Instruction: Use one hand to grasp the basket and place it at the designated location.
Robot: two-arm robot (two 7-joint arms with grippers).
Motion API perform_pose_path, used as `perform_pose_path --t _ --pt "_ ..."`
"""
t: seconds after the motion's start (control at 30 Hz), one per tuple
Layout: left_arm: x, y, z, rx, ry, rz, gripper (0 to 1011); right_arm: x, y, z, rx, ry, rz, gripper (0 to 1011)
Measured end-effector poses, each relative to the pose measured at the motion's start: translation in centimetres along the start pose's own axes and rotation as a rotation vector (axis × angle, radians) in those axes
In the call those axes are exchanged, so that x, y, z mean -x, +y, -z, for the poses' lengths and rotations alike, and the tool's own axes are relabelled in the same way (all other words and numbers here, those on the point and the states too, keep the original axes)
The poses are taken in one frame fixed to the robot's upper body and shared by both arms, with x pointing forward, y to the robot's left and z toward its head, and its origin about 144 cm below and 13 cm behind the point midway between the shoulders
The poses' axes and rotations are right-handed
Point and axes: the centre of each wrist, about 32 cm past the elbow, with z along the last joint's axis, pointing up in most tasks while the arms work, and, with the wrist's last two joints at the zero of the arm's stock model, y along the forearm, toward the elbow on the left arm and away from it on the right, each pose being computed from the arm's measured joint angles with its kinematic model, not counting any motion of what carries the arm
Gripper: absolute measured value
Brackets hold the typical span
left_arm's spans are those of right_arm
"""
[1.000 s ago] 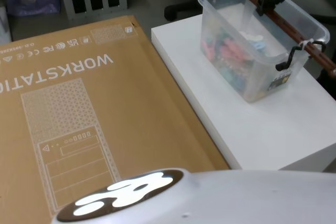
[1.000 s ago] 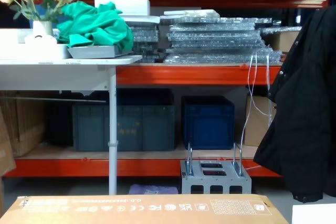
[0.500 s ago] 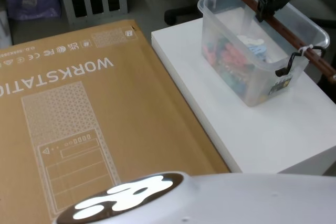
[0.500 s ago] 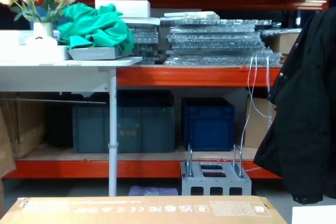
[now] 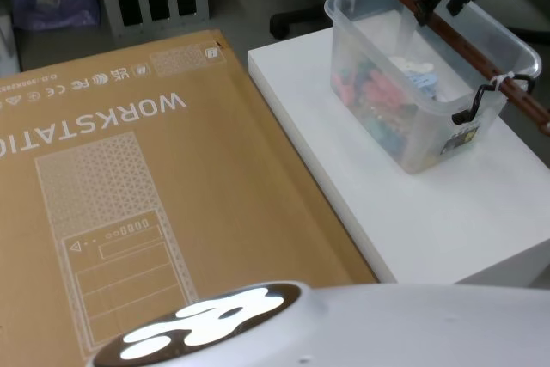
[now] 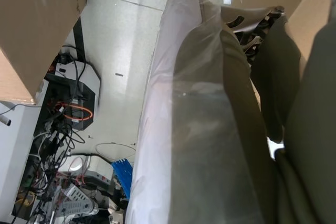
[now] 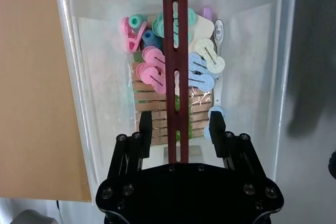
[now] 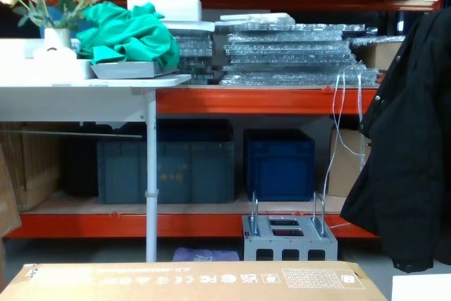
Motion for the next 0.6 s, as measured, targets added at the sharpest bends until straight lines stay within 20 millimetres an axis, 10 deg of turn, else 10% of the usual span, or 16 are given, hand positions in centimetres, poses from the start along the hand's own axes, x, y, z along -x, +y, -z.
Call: perform_pose_path --t 0.6 --pt "0.0 0.0 0.0 0.000 0.000 0.000 0 2.3 -5.7 0.7 -0.030 -0.003 0.105 1000"
